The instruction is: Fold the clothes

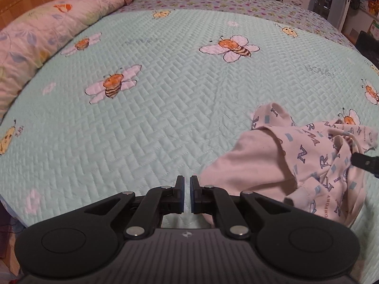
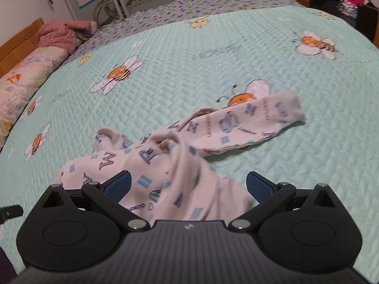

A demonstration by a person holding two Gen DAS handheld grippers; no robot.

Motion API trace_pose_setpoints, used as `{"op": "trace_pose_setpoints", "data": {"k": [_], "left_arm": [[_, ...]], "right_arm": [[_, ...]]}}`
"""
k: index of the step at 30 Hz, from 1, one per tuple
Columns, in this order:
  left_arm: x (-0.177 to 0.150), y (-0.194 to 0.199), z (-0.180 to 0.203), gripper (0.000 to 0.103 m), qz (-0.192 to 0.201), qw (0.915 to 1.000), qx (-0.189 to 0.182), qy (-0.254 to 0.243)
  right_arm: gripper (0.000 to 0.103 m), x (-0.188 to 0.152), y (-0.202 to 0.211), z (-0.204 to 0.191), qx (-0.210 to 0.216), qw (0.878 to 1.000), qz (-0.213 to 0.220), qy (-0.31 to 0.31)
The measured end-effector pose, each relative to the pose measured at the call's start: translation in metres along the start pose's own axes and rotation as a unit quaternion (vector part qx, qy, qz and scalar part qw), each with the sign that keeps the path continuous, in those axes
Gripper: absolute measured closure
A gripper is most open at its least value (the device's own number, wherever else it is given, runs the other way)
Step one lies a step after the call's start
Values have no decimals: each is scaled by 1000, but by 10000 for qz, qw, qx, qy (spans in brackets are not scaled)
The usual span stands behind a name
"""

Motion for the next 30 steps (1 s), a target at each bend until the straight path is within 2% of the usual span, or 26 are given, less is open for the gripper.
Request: {"op": "trace_pose_setpoints", "data": {"k": [3, 5, 6, 7, 8, 9, 10, 13, 21, 24, 30], "left_arm": [[1, 1, -1, 99, 1, 10000, 18, -9], [1, 2, -1, 99, 4, 10000, 29, -14], [1, 3, -2, 99, 10, 10000, 39, -16], [1, 3, -1, 99, 16, 10000, 37, -11], [2, 4, -1, 99, 22, 10000, 33, -5], [2, 5, -1, 99, 28, 10000, 29, 1], [2, 5, -1, 99, 33, 10000, 24, 5], [2, 7, 1, 99, 46, 10000, 15, -7], [2, 13, 6, 98, 96, 9999, 9, -70], [2, 14, 8, 98, 110, 9999, -1, -84], [1, 17, 12, 97, 130, 9998, -17, -157]], "right_arm": [[24, -6, -13, -9, 86, 9998, -185, 64], [27, -10, -16, -13, 6, 9997, -209, 128], [35, -11, -16, -15, -30, 9997, -183, 173], [50, -11, -15, -16, -27, 9997, -134, 211], [59, -11, -12, -17, 3, 9997, -67, 218], [79, -10, -8, -18, 32, 9998, 19, 211], [86, -8, -4, -19, 50, 9997, 99, 212], [93, -4, 11, -22, 88, 9989, 319, 320], [94, -9, 65, -58, 487, 9886, 877, 1121], [94, -25, 76, -79, 765, 9799, 829, 1644], [94, -81, 65, -114, 1287, 9613, 140, 2430]]}}
Point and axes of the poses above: each gripper's, at about its wrist camera, not at the fingertips, and y roughly against the way its jaws point, z to its right, x to its top, the point moved 10 cm from there along -y, roughly the way its jaws point, and after that the axes turned 13 degrees about y, right-handed, at the moved point
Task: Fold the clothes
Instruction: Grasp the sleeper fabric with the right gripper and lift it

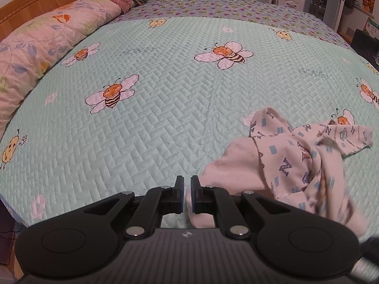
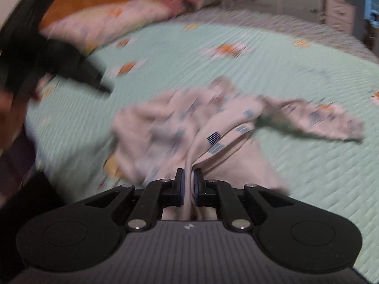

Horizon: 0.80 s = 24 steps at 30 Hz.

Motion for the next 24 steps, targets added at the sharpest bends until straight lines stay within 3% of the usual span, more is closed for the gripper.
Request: {"op": "trace_pose_setpoints", "data": {"k": [5, 10, 11, 15, 17, 20, 24], "left_arm": [[0, 1, 2, 97, -49, 9999, -94, 19], [-5, 7, 16, 92, -296, 9965, -754, 185], [-6, 10, 21, 89, -316, 9949, -936, 189], [-11, 21, 52, 66, -432, 9856, -1632, 93], [-15, 25, 72, 60, -499, 9797, -1941, 9], [-24, 19, 96, 52, -624, 9753, -2117, -59], [-37, 2, 124, 51, -1010, 9684, -2281, -19]], "right_arm": [[87, -11, -5, -3, 169, 9994, -289, 52], [51, -9, 14, 23, 306, 9972, -56, -687], [49, -9, 21, 29, 357, 9953, 53, -894], [45, -8, 42, 56, 354, 9850, 500, -1613], [45, -10, 49, 72, 255, 9782, 655, -1956], [44, -16, 51, 94, -9, 9696, 744, -2330], [44, -29, 53, 110, -277, 9628, 750, -2582]]}}
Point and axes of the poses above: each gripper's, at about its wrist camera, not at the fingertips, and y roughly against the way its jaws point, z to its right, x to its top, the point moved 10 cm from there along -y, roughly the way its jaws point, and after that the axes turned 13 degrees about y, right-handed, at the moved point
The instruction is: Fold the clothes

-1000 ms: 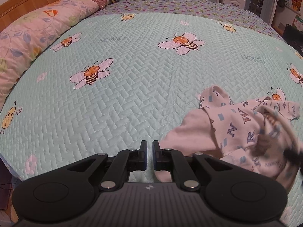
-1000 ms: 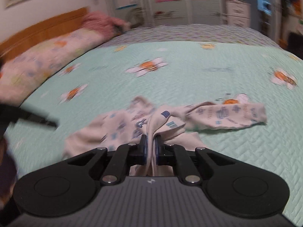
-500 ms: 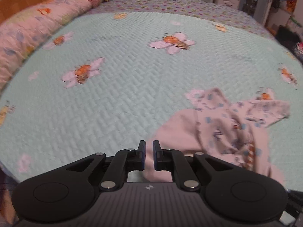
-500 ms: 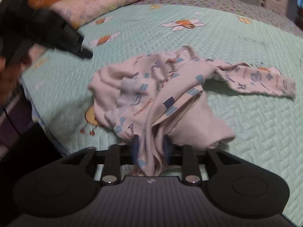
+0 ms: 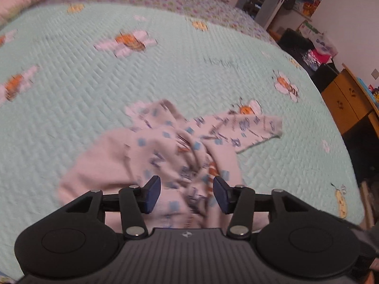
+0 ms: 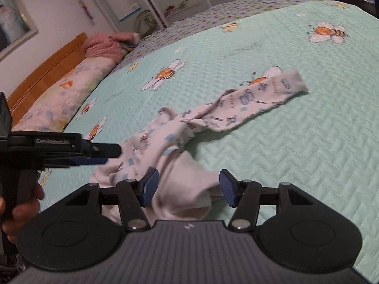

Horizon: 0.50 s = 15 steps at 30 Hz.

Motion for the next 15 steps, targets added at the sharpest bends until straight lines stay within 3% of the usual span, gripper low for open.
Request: {"op": "trace_pose_setpoints", "data": {"k": [2, 4, 5, 6, 7, 11, 15], "left_arm": [[-3, -15, 10, 49, -128, 9999, -42, -45], [-3, -32, 9, 49, -121, 9997, 184, -135], [-3, -40, 9, 58, -116, 9993, 301, -180], [-4, -45, 6, 89, -102, 9992, 346, -167], [-5, -45, 0, 103, -81, 9991, 409, -81], [-3, -17, -26, 103, 314, 9981, 518, 56], [3, 17, -56, 103, 553, 9969, 458, 325]], "right_arm": [[44, -4, -1, 7, -97, 9999, -15, -92], [44, -7, -2, 12, -150, 9997, -19, -170], [44, -7, -2, 14, -199, 9996, 1, -177], [44, -7, -1, 16, -249, 9995, 21, -183], [44, -6, -1, 18, -298, 9994, 41, -189], [44, -2, -3, 28, -466, 9986, 73, -253], [44, 8, -28, 35, -247, 9974, -41, -680]]}}
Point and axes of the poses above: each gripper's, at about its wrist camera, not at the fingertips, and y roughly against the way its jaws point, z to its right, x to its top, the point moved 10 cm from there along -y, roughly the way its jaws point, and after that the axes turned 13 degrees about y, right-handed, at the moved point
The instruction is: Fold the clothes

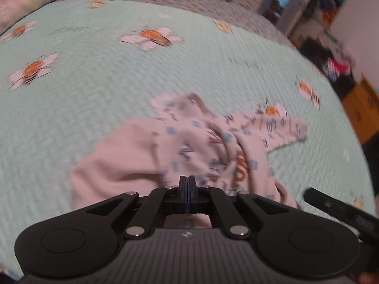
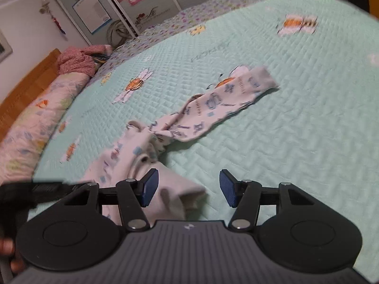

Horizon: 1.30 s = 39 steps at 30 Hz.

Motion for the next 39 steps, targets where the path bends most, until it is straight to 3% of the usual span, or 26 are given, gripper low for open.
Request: {"op": "trace_pose_setpoints", "data": {"k": [3, 12, 14, 15, 16, 17, 19, 22, 28, 30, 33, 37, 39], "left_arm": [[1, 15, -9, 103, 30, 9999, -12, -98], [-11, 31, -20, 103, -112, 9996, -146, -228], [-10, 31, -21, 103, -101, 9997, -127, -209], [-10, 31, -23, 102, -112, 9997, -111, -186], [-10, 30, -24, 102, -124, 9998, -91, -161], [-10, 29, -25, 100, -127, 9998, -68, -134], [-10, 28, -29, 96, -125, 9999, -15, -65], [-10, 26, -33, 94, -140, 9999, 14, 26], [-14, 19, -11, 87, -195, 9996, -179, -123], [-14, 16, 7, 75, -156, 9989, -322, -299], [-12, 9, 35, 66, -46, 9970, -471, -619], [7, -11, 67, 63, 188, 9920, -284, -1219], [17, -21, 84, 53, 318, 9861, -215, -1614]], "right_arm": [[44, 9, -33, 0, 413, 9953, -258, -831], [45, 30, -137, -11, 690, 9664, -1093, -2222], [58, 36, -147, -14, 828, 9609, -972, -2459], [71, 40, -148, -17, 922, 9612, -857, -2455], [83, 45, -144, -19, 998, 9640, -713, -2359], [87, 50, -139, -21, 1074, 9665, -568, -2261], [90, 60, -128, -25, 1236, 9702, -240, -2072], [91, 82, -78, -20, 1465, 9723, 520, -1746], [92, 101, 54, 14, 1311, 9656, 1898, -1198], [92, 93, 77, 19, 1180, 9703, 1940, -837], [92, 76, 96, 28, 943, 9766, 1878, -460], [92, 47, 87, 49, 737, 9814, 1612, -736], [92, 41, 82, 52, 752, 9816, 1543, -836]]}}
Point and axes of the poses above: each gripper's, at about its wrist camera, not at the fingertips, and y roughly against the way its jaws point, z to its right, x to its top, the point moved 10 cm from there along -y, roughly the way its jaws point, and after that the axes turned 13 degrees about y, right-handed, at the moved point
